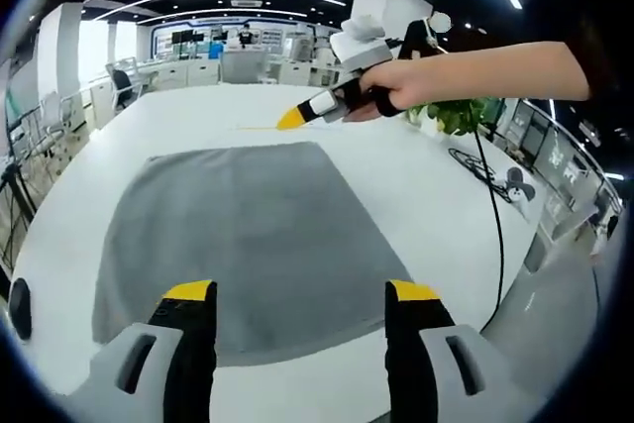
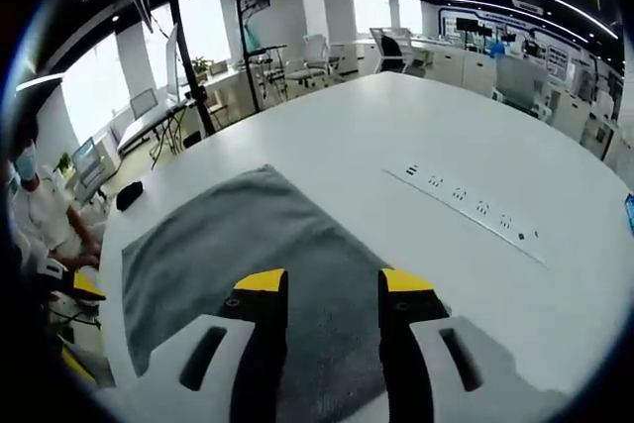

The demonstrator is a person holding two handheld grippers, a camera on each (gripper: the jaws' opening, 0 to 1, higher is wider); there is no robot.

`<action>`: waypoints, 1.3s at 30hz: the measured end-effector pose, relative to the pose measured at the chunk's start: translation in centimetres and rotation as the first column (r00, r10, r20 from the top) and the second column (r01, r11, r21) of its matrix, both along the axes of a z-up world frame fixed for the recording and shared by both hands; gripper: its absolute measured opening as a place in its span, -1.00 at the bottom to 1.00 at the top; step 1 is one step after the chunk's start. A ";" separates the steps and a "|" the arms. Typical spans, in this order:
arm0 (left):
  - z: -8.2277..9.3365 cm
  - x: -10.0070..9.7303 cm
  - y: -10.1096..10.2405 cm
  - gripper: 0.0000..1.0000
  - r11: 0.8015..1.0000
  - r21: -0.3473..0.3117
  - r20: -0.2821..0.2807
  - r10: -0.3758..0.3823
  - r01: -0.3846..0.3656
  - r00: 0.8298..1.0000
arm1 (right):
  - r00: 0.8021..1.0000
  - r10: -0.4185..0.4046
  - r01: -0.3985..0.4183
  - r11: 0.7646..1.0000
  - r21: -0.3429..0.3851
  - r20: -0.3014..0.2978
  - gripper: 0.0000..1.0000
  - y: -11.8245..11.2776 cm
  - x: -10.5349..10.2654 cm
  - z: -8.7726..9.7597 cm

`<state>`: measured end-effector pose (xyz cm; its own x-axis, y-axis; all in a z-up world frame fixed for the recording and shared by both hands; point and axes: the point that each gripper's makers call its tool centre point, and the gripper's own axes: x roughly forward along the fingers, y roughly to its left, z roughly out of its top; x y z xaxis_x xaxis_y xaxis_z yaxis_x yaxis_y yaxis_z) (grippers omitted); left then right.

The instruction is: Fold the towel on the table until its edges align and the towel forms a compact rectangular stack.

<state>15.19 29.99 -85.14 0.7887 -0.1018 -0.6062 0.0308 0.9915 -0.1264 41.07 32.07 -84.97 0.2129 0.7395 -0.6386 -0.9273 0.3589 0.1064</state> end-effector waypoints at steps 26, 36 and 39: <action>-1.0 2.7 -9.7 0.06 0.973 -0.033 -0.054 -0.229 0.227 0.972 | 0.997 -0.072 0.070 0.997 -0.037 -0.030 -0.33 -6.3 2.9 -2.6; -3.3 2.7 -11.4 -0.12 0.966 -0.052 -0.128 -0.258 0.253 0.958 | 0.996 -0.071 0.068 0.996 -0.054 -0.054 -0.36 -6.7 3.5 -4.3; -3.9 2.7 -11.9 -0.21 0.963 -0.064 -0.145 -0.270 0.263 0.952 | 0.996 -0.064 0.061 0.996 -0.058 -0.062 -0.37 -6.6 3.4 -4.9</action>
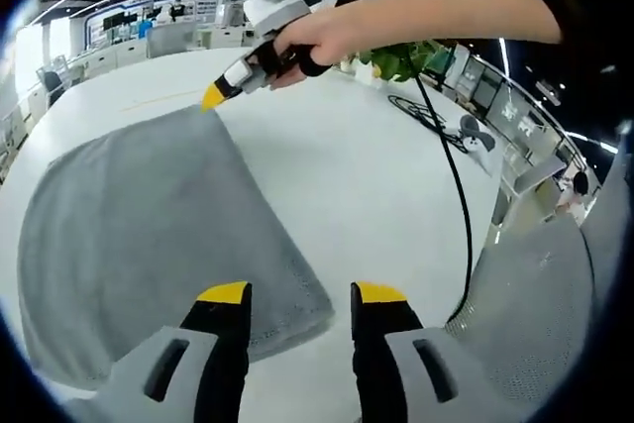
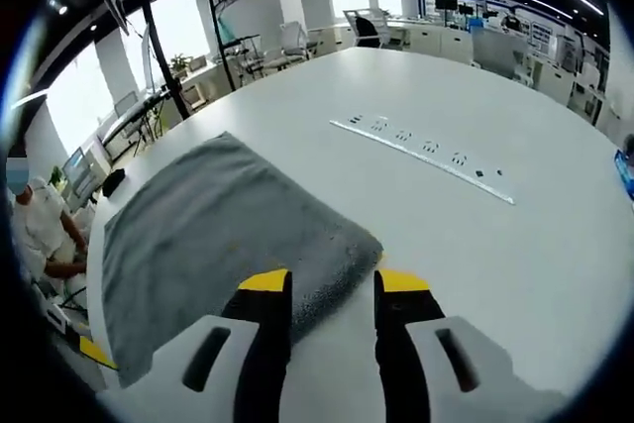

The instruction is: Fold the towel on the table until its edges align and the towel forms a compact rectangular stack.

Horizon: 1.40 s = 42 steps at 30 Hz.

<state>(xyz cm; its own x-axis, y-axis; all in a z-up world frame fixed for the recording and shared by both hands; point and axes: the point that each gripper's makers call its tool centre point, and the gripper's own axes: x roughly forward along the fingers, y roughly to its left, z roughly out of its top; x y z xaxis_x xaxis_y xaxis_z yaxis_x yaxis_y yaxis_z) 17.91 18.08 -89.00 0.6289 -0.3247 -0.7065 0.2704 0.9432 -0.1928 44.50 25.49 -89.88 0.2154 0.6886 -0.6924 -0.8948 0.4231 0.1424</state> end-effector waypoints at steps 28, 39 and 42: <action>-3.1 0.9 -0.7 -0.85 0.991 0.105 -0.081 -0.079 0.088 0.994 | 1.000 -0.006 0.006 1.000 -0.003 -0.016 -0.97 -0.2 -1.0 -1.3; -3.1 2.4 -5.3 -0.88 0.974 0.093 -0.072 -0.199 0.206 0.977 | 0.997 -0.075 0.076 0.997 0.003 -0.033 -0.98 -4.4 0.9 -1.3; -3.1 2.7 -6.7 -0.88 0.965 0.091 -0.072 -0.242 0.248 0.968 | 0.996 -0.086 0.086 0.996 -0.004 -0.028 -0.98 -5.7 1.3 -1.5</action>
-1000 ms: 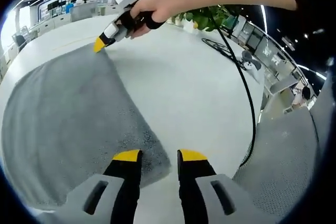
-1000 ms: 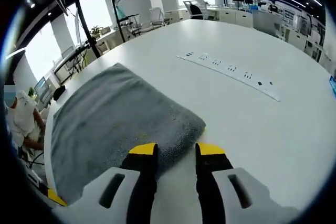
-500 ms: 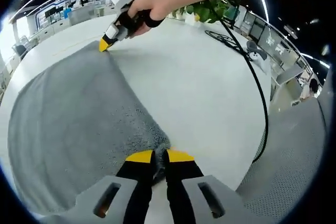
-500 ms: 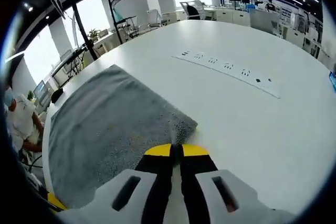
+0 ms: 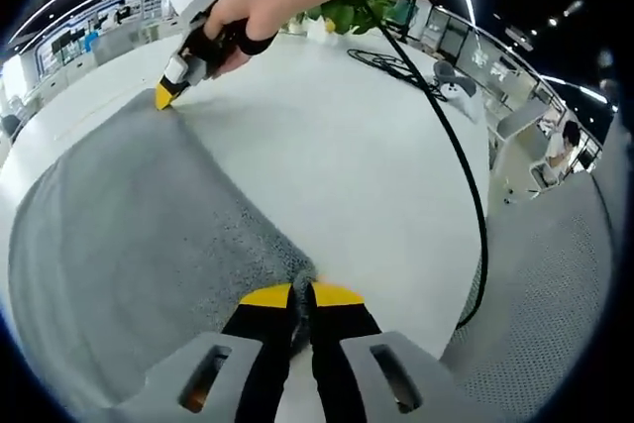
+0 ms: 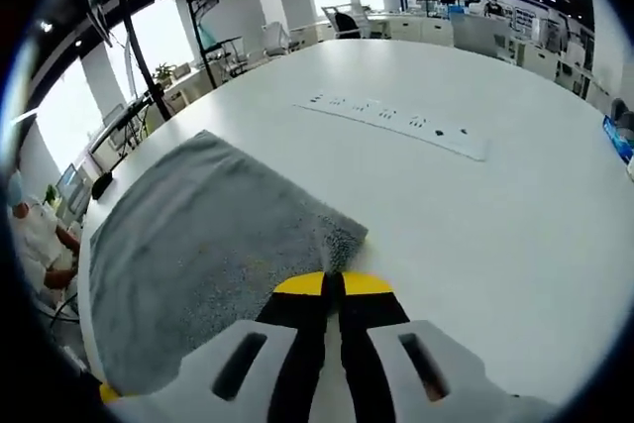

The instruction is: Fold the towel on the table until its edges align and the towel forms a compact rectangular stack.

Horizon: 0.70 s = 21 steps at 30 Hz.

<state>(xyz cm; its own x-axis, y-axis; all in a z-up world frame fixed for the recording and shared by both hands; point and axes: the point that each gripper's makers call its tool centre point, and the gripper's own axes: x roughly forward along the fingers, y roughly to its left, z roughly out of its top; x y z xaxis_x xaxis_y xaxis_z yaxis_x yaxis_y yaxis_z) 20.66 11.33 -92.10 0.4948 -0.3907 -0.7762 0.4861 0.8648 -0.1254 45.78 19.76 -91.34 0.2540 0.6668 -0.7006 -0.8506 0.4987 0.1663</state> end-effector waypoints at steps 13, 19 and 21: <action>0.0 2.1 -8.3 -0.89 0.984 -0.084 0.039 -0.155 0.158 0.987 | 0.992 -0.125 0.125 0.992 -0.028 0.008 -0.98 -8.7 2.6 -0.1; 0.1 2.8 -11.4 -0.89 0.975 -0.084 0.060 -0.203 0.208 0.977 | 0.986 -0.168 0.168 0.985 -0.046 0.022 -0.98 -11.9 3.4 -0.1; 0.1 2.9 -12.3 -0.89 0.970 -0.078 0.072 -0.223 0.228 0.972 | 0.984 -0.175 0.176 0.983 -0.051 0.023 -0.98 -12.6 3.5 -0.1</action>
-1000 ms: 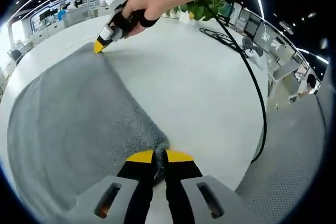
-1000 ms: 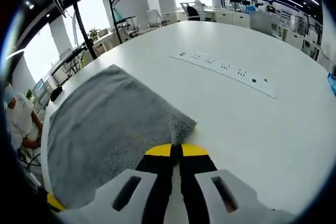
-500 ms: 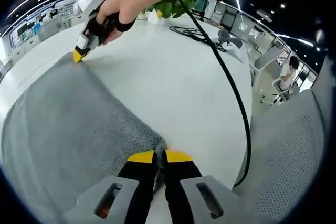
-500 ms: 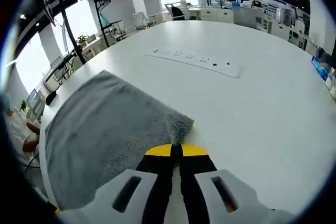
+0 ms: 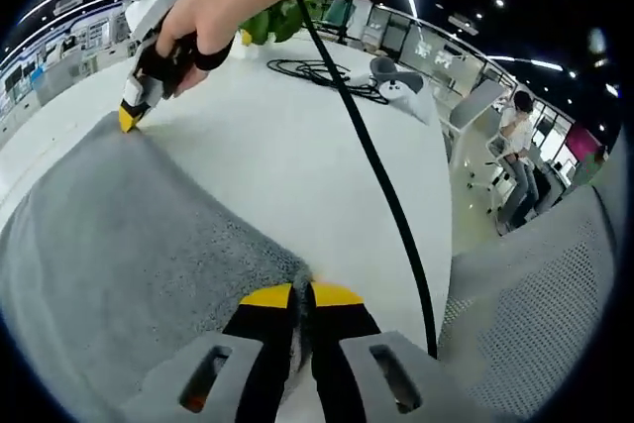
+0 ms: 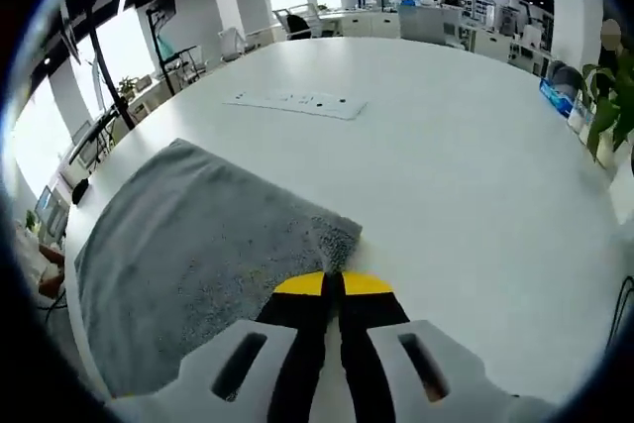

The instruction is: Fold the towel on the table until its edges align and the towel forms a compact rectangular stack.

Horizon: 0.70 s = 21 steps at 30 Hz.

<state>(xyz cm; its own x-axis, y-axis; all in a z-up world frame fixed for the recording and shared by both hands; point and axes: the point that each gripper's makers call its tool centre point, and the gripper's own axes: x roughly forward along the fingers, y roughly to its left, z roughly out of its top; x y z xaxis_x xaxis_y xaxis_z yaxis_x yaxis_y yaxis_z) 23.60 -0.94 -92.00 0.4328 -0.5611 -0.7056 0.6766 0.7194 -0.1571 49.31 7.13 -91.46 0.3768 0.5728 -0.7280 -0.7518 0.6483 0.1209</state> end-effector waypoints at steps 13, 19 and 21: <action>0.1 0.2 -0.4 -0.89 1.000 -0.023 -0.008 0.020 -0.020 1.000 | 0.998 -0.060 0.062 0.992 0.110 -0.019 -0.84 0.0 1.1 1.2; 0.1 0.2 -0.3 -0.89 0.999 -0.026 -0.007 0.028 -0.029 1.000 | 0.996 -0.090 0.091 0.989 0.119 -0.013 -0.82 0.2 2.1 1.3; 0.0 0.2 -0.3 -0.89 0.999 -0.030 -0.001 0.023 -0.023 1.000 | 0.996 -0.092 0.093 0.990 0.106 -0.017 -0.81 0.1 2.2 0.8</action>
<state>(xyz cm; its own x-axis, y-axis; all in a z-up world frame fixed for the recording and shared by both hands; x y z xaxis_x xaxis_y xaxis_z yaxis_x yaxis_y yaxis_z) 23.79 -1.27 -91.95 0.4455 -0.5721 -0.6887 0.6599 0.7297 -0.1792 51.51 7.24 -90.71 0.4234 0.6107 -0.6692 -0.6872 0.6978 0.2021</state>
